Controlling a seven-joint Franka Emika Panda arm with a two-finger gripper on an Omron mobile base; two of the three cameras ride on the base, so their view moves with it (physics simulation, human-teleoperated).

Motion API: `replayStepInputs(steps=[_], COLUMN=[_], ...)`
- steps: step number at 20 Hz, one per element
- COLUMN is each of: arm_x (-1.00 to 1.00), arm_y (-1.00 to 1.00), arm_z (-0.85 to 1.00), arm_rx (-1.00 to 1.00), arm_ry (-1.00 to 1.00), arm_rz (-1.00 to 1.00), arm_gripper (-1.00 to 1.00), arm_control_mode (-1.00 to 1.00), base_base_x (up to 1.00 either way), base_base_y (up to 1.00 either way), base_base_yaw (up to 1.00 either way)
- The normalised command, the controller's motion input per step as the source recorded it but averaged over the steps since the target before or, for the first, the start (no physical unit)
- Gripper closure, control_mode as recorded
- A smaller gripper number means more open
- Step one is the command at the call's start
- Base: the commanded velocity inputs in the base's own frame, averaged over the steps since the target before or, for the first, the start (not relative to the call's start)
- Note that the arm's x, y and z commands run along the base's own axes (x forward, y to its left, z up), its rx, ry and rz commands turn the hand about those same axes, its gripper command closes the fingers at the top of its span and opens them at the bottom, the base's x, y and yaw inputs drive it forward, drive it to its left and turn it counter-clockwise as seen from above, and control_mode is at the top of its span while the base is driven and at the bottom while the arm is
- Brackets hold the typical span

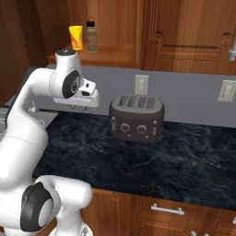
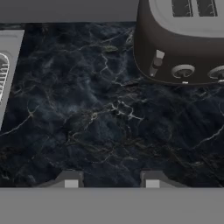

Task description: Take the cinnamon bottle from the cabinet and place it on the dining table, next to the plate with the cupcake. Then take the chocolate from the dining counter and place it on the cupcake plate.

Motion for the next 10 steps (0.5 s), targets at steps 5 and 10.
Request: replayStepInputs(steps=[5,10], arm_x=[-0.01,-0.07], arm_y=[0.0,0.0], arm_z=[0.0,0.07], arm_rx=[0.0,0.01], arm_ry=[0.0,-0.23], arm_rz=[0.0,0.02], arm_gripper=[-1.0,-1.0], arm_control_mode=[-1.0,-1.0], base_base_x=[0.0,0.0], base_base_y=[0.0,0.0], base_base_yaw=[0.0,0.0])
